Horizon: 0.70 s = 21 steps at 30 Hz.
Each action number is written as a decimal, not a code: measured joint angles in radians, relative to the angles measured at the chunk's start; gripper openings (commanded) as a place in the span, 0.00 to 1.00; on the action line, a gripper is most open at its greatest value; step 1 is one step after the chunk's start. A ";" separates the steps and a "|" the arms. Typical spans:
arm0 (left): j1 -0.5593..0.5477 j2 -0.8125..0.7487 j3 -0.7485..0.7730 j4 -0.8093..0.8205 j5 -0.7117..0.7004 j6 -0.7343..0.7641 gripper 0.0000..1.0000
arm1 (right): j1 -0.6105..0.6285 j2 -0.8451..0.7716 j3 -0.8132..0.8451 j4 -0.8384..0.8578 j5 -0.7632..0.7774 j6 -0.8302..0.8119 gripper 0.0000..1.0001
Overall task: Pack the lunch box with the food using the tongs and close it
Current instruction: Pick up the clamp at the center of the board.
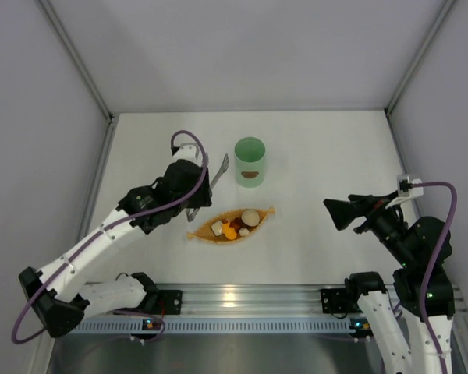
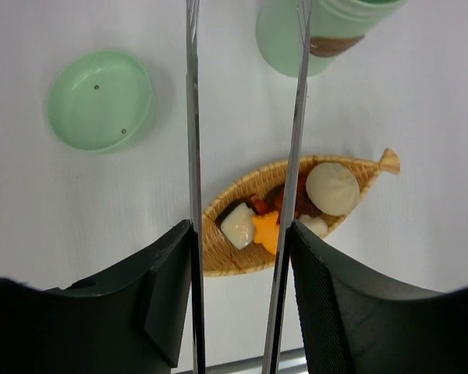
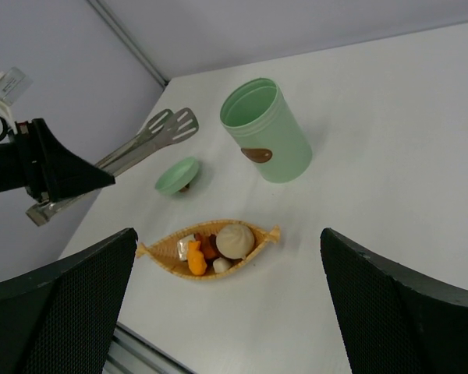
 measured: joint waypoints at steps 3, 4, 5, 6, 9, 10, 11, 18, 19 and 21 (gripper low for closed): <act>-0.044 -0.086 -0.055 -0.019 0.016 -0.019 0.57 | 0.000 0.000 -0.010 0.000 0.001 -0.003 0.99; -0.054 -0.117 -0.075 -0.021 0.026 -0.023 0.57 | 0.000 0.000 -0.012 -0.002 0.001 -0.004 0.99; -0.059 -0.137 -0.087 -0.027 0.043 -0.025 0.58 | 0.000 0.000 -0.013 -0.002 0.001 -0.005 1.00; -0.065 -0.171 -0.107 -0.029 0.055 -0.026 0.58 | 0.000 0.000 -0.014 -0.002 0.001 -0.006 0.99; -0.070 -0.224 -0.141 -0.031 0.106 -0.026 0.58 | 0.000 0.000 -0.020 -0.001 0.002 -0.006 0.99; -0.071 -0.230 -0.149 -0.031 0.121 -0.026 0.58 | 0.000 0.000 -0.022 -0.001 0.003 -0.006 0.99; -0.072 -0.235 -0.159 -0.031 0.135 -0.026 0.58 | 0.000 0.000 -0.025 -0.001 0.003 -0.006 1.00; -0.121 -0.235 -0.233 -0.031 0.211 -0.023 0.58 | 0.000 -0.001 -0.031 -0.001 0.006 -0.007 1.00; -0.135 -0.235 -0.237 -0.031 0.216 -0.023 0.58 | 0.000 -0.001 -0.031 -0.001 0.008 -0.007 1.00; -0.174 -0.233 -0.240 -0.029 0.222 -0.022 0.59 | 0.000 -0.001 -0.031 -0.001 0.008 -0.008 1.00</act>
